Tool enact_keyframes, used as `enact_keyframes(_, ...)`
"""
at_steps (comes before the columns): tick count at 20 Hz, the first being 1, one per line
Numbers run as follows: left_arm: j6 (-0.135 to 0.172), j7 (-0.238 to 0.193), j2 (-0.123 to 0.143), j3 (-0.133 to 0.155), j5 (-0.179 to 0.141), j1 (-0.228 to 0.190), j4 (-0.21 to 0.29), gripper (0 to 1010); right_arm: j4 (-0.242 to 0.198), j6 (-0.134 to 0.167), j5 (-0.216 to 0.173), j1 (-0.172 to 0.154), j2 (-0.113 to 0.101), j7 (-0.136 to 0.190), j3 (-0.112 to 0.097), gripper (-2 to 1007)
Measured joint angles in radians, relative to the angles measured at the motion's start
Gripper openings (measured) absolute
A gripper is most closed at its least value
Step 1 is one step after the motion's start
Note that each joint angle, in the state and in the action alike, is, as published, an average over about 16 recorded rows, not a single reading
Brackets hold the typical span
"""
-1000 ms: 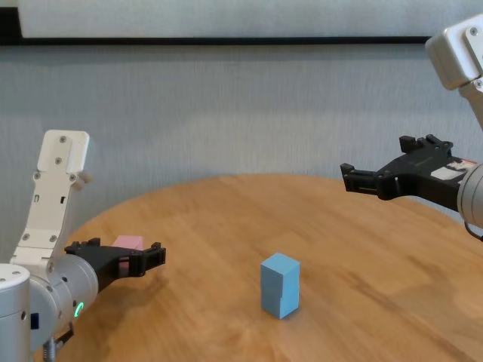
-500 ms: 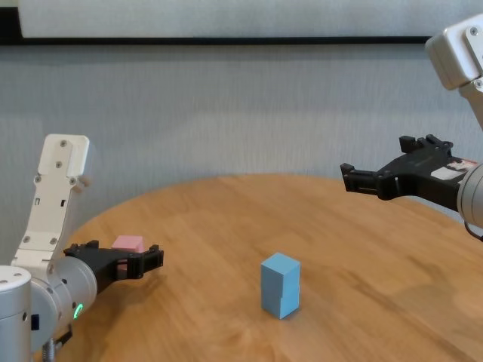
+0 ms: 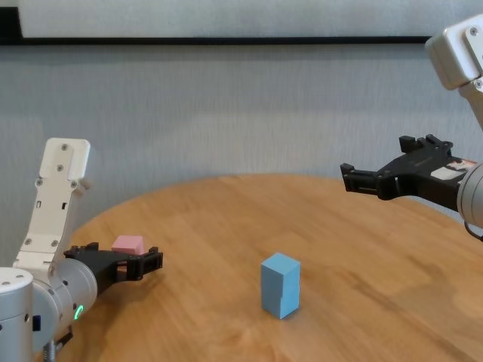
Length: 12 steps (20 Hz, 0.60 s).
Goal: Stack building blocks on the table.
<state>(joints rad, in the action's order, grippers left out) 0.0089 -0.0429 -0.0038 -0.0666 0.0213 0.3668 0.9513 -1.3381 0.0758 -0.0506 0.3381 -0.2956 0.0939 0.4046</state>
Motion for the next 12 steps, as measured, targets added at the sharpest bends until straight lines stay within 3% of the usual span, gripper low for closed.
enact_keyframes(12,-0.023,0.001,0.001,0.002,0.001,0.018,-0.029,1000,0.0,0.0,0.0,0.0,0.0,0.0,0.0,1005)
